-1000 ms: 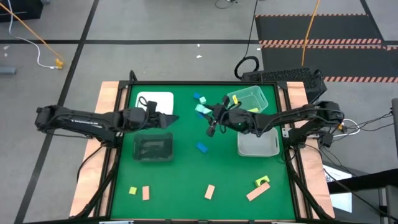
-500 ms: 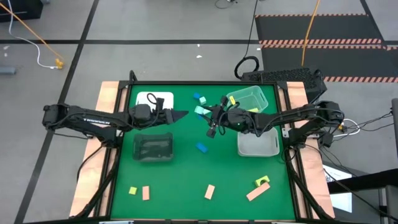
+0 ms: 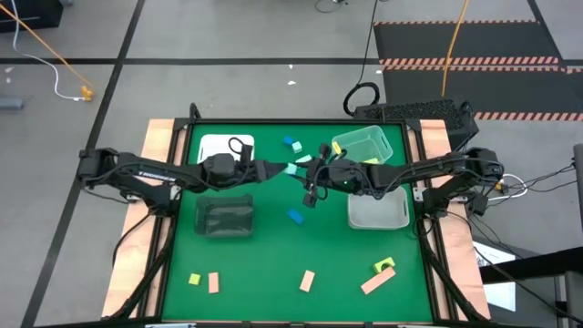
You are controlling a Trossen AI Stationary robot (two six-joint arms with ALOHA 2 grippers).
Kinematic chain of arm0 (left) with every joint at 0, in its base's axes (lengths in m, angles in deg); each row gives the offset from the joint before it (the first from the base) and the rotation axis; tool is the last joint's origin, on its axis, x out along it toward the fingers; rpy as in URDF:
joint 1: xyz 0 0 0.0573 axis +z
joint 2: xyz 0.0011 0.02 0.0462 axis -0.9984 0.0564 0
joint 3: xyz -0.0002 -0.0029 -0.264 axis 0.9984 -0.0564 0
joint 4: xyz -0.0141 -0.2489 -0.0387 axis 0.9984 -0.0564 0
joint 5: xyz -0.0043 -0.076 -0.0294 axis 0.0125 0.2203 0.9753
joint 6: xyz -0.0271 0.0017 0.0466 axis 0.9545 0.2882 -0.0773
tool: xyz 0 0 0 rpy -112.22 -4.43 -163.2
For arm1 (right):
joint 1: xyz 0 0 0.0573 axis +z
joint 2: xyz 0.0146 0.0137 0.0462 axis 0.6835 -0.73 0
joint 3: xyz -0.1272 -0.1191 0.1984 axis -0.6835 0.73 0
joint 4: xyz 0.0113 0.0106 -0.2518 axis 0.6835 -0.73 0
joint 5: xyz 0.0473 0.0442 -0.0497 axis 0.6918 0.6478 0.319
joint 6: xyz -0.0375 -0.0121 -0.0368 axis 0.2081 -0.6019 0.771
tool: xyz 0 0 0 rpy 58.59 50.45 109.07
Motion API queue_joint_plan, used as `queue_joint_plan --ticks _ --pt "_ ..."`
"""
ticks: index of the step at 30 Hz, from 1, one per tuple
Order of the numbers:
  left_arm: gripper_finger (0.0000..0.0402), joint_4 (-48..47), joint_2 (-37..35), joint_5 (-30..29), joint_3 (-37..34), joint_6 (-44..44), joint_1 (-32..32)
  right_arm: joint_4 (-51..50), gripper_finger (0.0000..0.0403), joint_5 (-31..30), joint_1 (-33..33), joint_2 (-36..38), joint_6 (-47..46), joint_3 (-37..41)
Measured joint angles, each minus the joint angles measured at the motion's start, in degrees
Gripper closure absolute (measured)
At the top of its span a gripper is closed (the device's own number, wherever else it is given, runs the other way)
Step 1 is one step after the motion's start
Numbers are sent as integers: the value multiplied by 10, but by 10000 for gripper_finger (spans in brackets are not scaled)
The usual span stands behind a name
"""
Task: Sort & place blocks by color
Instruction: Put the light blue block into the white bin
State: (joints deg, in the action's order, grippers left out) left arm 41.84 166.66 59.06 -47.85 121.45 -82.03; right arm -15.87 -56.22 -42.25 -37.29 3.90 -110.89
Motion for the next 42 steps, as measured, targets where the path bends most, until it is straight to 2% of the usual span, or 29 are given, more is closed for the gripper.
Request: queue_joint_plan --ticks 8,11,14,20,21,28,34,42 --pt "67 -5 61 37 45 -4 -4 -9 284 -1 0 0 0 0" --pt "83 -12 67 40 46 11 -4 -13 285 -1 0 0 0 0" --pt "126 -21 67 40 46 20 -2 -15 279 -1 0 0 1 0" --pt "260 -26 67 41 46 13 9 -38 268 -2 0 0 0 0" --pt "268 -27 67 42 46 11 10 -45 268 -1 0 0 0 0" --pt "266 -27 68 44 46 -6 13 -68 262 -1 0 0 -15 -1" --pt "266 -22 67 33 46 -5 15 -103 227 31 0 16 -71 2" --pt "260 -29 67 36 46 -8 27 -239 179 29 -2 64 -125 1"
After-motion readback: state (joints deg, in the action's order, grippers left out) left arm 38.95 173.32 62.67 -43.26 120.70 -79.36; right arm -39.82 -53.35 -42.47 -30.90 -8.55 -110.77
